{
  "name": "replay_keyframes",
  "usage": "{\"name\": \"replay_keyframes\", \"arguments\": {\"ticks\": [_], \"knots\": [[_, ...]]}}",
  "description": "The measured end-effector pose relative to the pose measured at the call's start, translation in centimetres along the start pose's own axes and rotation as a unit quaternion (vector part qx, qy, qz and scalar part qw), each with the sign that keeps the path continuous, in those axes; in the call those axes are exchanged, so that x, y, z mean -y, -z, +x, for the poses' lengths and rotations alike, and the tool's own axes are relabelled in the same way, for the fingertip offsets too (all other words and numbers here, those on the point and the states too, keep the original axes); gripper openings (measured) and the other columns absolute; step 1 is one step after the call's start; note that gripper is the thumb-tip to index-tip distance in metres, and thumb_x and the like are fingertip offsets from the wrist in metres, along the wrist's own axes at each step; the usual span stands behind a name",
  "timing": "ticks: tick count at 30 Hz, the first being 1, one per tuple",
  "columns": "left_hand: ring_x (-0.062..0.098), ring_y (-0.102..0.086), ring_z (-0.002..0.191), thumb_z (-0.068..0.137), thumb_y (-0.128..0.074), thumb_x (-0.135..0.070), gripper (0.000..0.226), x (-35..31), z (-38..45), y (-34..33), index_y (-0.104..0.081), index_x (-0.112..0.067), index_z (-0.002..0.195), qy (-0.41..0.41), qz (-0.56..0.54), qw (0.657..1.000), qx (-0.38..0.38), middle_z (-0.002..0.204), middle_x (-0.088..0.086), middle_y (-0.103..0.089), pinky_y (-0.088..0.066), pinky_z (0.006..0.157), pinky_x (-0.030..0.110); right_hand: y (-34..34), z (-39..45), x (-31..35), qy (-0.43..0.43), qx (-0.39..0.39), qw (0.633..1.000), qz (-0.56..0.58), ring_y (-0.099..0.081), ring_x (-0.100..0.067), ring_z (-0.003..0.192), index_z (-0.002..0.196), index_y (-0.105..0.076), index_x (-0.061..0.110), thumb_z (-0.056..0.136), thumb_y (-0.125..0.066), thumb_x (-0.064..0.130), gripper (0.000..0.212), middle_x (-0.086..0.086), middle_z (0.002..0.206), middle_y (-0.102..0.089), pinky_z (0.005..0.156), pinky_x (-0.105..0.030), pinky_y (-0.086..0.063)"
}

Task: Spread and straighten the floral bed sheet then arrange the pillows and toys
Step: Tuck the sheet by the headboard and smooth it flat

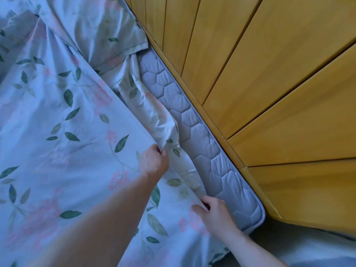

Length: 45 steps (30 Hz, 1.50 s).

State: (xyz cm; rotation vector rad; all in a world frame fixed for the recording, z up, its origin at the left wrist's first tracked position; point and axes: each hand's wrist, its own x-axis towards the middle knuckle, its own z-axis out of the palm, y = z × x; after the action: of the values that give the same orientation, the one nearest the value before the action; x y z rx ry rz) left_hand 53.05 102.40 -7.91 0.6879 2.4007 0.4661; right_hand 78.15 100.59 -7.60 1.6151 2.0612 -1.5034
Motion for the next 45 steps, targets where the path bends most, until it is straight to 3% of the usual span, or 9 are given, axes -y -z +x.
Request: {"name": "replay_keyframes", "arguments": {"ticks": [9, 13, 22, 26, 30, 32, 38, 41, 45], "knots": [[0.017, -0.049, 0.055, 0.095, -0.051, -0.047, 0.043, 0.1, -0.3, -0.7, -0.038, -0.018, 0.067, -0.102, -0.034, 0.992, -0.058, 0.056, -0.002, -0.049, -0.036, 0.049, 0.034, 2.3, -0.2, -2.3, 0.035, -0.003, 0.995, -0.093, -0.048, -0.009, 0.058, 0.069, -0.045, 0.035, 0.097, -0.054, 0.047, 0.031, 0.017, 0.07, -0.055, 0.053, -0.031, -0.034], [0.027, -0.067, 0.082, 0.096, -0.058, -0.041, 0.027, 2.5, 0.9, -0.6, -0.064, -0.018, 0.082, -0.095, -0.001, 0.988, 0.119, 0.079, 0.0, -0.068, -0.055, 0.073, 0.038, 2.0, 0.6, -1.8, -0.058, -0.004, 0.981, -0.183, -0.059, -0.019, 0.067, 0.07, -0.047, 0.025, 0.095, -0.052, 0.046, 0.034, 0.004, 0.067, -0.054, 0.054, -0.034, -0.037], [0.031, -0.046, 0.128, 0.091, -0.063, -0.043, 0.051, 14.5, -7.8, 2.2, -0.054, -0.02, 0.135, -0.152, 0.068, 0.986, 0.03, 0.142, 0.003, -0.046, -0.038, 0.107, 0.044, 3.3, -2.9, -3.7, -0.189, 0.173, 0.952, -0.17, -0.063, -0.018, 0.081, 0.081, -0.06, 0.021, 0.095, -0.052, 0.046, 0.029, 0.001, 0.085, -0.065, 0.068, -0.032, -0.046], [0.034, -0.027, 0.147, 0.086, -0.051, -0.065, 0.077, 21.7, -12.7, 1.7, -0.035, -0.028, 0.151, -0.098, 0.161, 0.981, 0.042, 0.161, 0.005, -0.024, -0.034, 0.114, 0.051, 3.2, -3.8, -5.7, -0.201, 0.073, 0.954, -0.208, -0.064, -0.023, 0.076, 0.074, -0.056, 0.023, 0.101, -0.052, 0.032, 0.029, 0.0, 0.078, -0.063, 0.06, -0.033, -0.043], [0.033, -0.004, 0.154, 0.078, -0.048, -0.085, 0.101, 25.0, -15.9, 0.6, -0.007, -0.04, 0.159, 0.084, 0.163, 0.98, 0.073, 0.169, -0.004, 0.007, -0.029, 0.115, 0.058, 0.0, -4.4, -4.8, -0.235, -0.093, 0.943, -0.219, -0.058, -0.029, 0.105, 0.101, -0.054, 0.023, 0.094, -0.058, 0.016, 0.01, -0.007, 0.116, -0.057, 0.074, -0.036, -0.049], [0.034, 0.002, 0.154, 0.074, -0.05, -0.087, 0.11, 26.3, -17.2, 0.5, -0.002, -0.038, 0.16, 0.131, 0.14, 0.974, 0.118, 0.169, -0.003, 0.012, -0.025, 0.117, 0.058, -2.3, -5.8, -3.6, -0.226, -0.166, 0.937, -0.209, -0.045, -0.035, 0.121, 0.119, -0.042, 0.022, 0.086, -0.067, 0.017, 0.041, -0.011, 0.133, -0.04, 0.082, -0.04, -0.048], [0.036, 0.011, 0.156, 0.076, -0.056, -0.076, 0.107, 30.2, -22.9, 0.1, -0.005, -0.038, 0.161, -0.053, 0.146, 0.947, 0.283, 0.167, -0.006, 0.02, -0.007, 0.126, 0.041, -12.4, -11.2, 0.3, -0.051, -0.15, 0.962, -0.22, -0.036, -0.032, 0.136, 0.141, -0.037, 0.019, 0.083, -0.069, 0.022, 0.067, -0.008, 0.147, -0.031, 0.113, -0.039, -0.036], [0.029, -0.022, 0.154, 0.073, -0.066, -0.054, 0.091, 32.6, -25.8, 2.7, -0.039, -0.023, 0.154, -0.088, 0.069, 0.973, 0.203, 0.169, 0.005, -0.01, -0.026, 0.12, 0.035, -17.9, -13.4, 0.5, -0.158, -0.059, 0.974, -0.149, -0.018, -0.034, 0.15, 0.154, -0.023, 0.017, 0.086, -0.061, 0.023, 0.077, -0.014, 0.161, -0.009, 0.123, -0.035, -0.017], [0.035, -0.022, 0.152, 0.063, -0.055, -0.054, 0.099, 38.3, -29.2, 6.5, -0.042, -0.01, 0.151, 0.207, -0.005, 0.978, 0.003, 0.162, 0.021, -0.027, -0.022, 0.122, 0.047, -22.1, -15.8, -1.6, -0.287, 0.005, 0.958, -0.013, -0.028, -0.032, 0.15, 0.162, 0.006, 0.023, 0.09, -0.058, 0.023, 0.097, -0.013, 0.168, -0.002, 0.115, -0.036, -0.033]]}}
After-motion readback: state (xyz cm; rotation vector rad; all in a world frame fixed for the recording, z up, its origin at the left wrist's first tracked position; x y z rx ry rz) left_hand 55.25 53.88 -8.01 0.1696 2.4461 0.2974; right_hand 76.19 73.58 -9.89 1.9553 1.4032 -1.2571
